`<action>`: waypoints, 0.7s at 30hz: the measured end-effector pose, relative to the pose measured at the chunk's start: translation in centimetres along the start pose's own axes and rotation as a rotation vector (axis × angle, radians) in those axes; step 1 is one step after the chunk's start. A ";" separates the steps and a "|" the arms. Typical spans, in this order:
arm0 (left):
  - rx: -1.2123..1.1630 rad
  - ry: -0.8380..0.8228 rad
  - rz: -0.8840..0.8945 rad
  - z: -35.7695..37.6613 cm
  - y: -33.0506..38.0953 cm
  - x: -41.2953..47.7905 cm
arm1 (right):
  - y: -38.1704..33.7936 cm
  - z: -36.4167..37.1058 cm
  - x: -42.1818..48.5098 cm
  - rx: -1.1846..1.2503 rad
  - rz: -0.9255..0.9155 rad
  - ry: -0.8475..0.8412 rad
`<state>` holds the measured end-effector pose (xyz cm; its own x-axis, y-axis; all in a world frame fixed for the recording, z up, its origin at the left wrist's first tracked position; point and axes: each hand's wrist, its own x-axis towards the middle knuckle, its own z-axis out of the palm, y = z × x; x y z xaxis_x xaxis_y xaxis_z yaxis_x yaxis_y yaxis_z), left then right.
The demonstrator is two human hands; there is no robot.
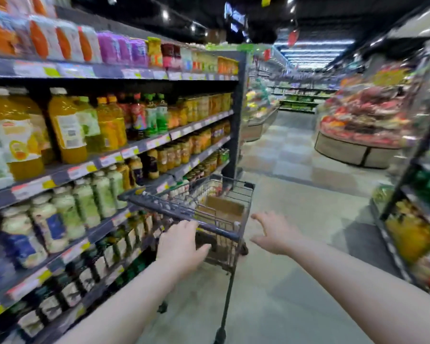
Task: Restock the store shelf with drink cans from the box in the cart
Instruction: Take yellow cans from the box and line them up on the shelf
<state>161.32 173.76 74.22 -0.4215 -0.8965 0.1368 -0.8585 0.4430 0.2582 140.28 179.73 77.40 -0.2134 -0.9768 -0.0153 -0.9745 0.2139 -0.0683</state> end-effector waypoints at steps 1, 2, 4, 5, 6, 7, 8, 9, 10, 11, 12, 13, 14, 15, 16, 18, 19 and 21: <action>-0.010 -0.015 0.016 0.9 2.1 1.0 | 2.2 -0.1 0.0 0.006 0.033 0.001; -0.018 -0.035 0.031 1.7 4.1 2.0 | 4.4 0.0 0.0 0.008 0.059 -0.003; -0.023 -0.066 0.066 3.3 7.5 3.7 | 8.2 0.2 0.1 0.002 0.088 -0.024; -0.022 -0.072 0.086 4.1 8.9 4.5 | 9.8 0.5 0.4 -0.004 0.096 -0.036; -0.022 -0.075 0.104 4.8 10.0 5.4 | 11.3 0.7 0.6 -0.009 0.105 -0.047; -0.022 -0.079 0.117 5.5 10.9 6.3 | 12.6 0.9 0.9 -0.010 0.115 -0.054; -0.022 -0.086 0.125 6.2 11.7 7.3 | 13.7 1.2 1.3 -0.005 0.127 -0.059; -0.022 -0.096 0.129 6.8 12.3 8.2 | 14.8 1.5 1.7 0.002 0.137 -0.061; -0.024 -0.104 0.128 7.5 12.9 9.3 | 15.7 1.8 2.3 0.009 0.144 -0.062; -0.023 -0.112 0.127 8.2 13.4 10.4 | 16.5 2.1 2.9 0.014 0.147 -0.065; -0.021 -0.117 0.130 8.9 14.0 11.6 | 17.4 2.4 3.7 0.019 0.149 -0.070; -0.017 -0.122 0.136 9.5 14.6 12.9 | 18.2 2.7 4.5 0.022 0.151 -0.075; -0.015 -0.127 0.144 10.2 15.1 14.4 | 19.1 3.0 5.5 0.020 0.153 -0.076; -0.016 -0.130 0.149 11.0 15.8 16.0 | 20.0 3.2 6.7 0.014 0.155 -0.075; -0.019 -0.132 0.154 11.8 16.4 17.7 | 21.0 3.4 8.0 0.006 0.157 -0.075; -0.027 -0.134 0.160 13.6 17.4 21.4 | 23.0 3.7 11.1 -0.015 0.160 -0.083; -0.035 -0.135 0.157 14.5 17.7 23.3 | 24.0 3.9 12.9 -0.025 0.161 -0.092; -0.055 -0.150 0.133 16.3 18.1 27.4 | 25.7 4.1 16.8 -0.028 0.161 -0.112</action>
<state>129.48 157.07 67.05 -0.5720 -0.8197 0.0305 -0.7772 0.5535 0.2993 111.89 168.80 71.29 -0.3594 -0.9234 -0.1348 -0.9301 0.3662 -0.0286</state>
